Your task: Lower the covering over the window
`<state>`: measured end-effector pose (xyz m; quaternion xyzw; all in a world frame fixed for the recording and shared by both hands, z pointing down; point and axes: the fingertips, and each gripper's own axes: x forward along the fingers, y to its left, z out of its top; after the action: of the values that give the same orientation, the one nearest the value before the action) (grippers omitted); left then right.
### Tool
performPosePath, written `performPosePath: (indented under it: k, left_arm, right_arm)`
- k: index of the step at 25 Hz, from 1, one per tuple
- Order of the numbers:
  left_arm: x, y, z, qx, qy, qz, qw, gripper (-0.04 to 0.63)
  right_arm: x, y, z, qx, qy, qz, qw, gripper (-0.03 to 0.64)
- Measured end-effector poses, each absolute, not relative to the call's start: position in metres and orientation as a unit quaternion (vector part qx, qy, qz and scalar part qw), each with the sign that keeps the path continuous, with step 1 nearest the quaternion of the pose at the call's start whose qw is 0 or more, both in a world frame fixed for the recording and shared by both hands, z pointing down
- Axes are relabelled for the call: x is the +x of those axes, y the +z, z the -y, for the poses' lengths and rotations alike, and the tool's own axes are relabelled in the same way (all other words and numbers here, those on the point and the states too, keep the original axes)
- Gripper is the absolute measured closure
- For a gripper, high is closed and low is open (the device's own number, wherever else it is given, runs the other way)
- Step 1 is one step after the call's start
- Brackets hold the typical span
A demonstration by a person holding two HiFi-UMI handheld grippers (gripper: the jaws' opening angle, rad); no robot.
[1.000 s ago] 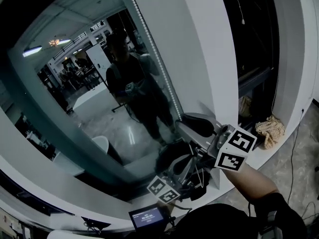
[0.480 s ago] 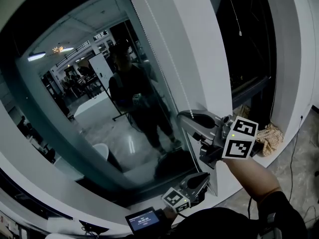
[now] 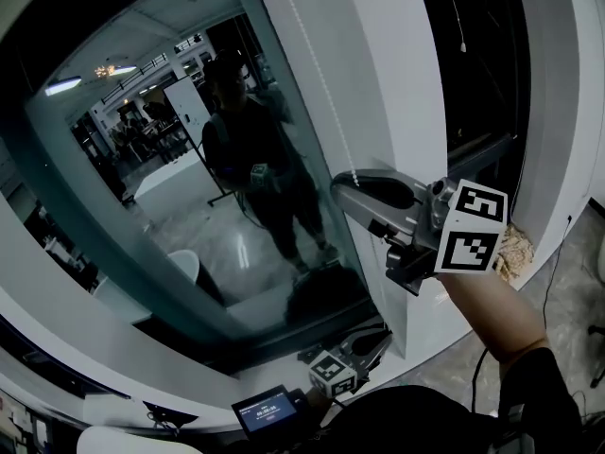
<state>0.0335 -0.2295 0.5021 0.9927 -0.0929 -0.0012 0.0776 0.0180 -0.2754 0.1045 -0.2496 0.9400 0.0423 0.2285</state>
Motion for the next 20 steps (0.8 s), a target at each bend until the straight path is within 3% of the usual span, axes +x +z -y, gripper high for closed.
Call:
performPosePath:
  k: [8,13,20]
  left_arm:
    - [0.031,0.553,0.226,0.99,0.065,0.115,0.056,0.592]
    - [0.027,0.559,0.22,0.99,0.057,0.101,0.077,0.592]
    - [0.024,0.54,0.221,0.988,0.061,0.117,0.076,0.592]
  right_arm:
    - [0.01,0.091,0.266,-0.244,0.072,-0.948,0.189,0.57]
    - [0.006,0.085,0.262,-0.228,0.061,-0.947,0.218,0.552]
    - [0.033,0.053,0.266,-0.181,0.003,-0.952,0.248,0.583]
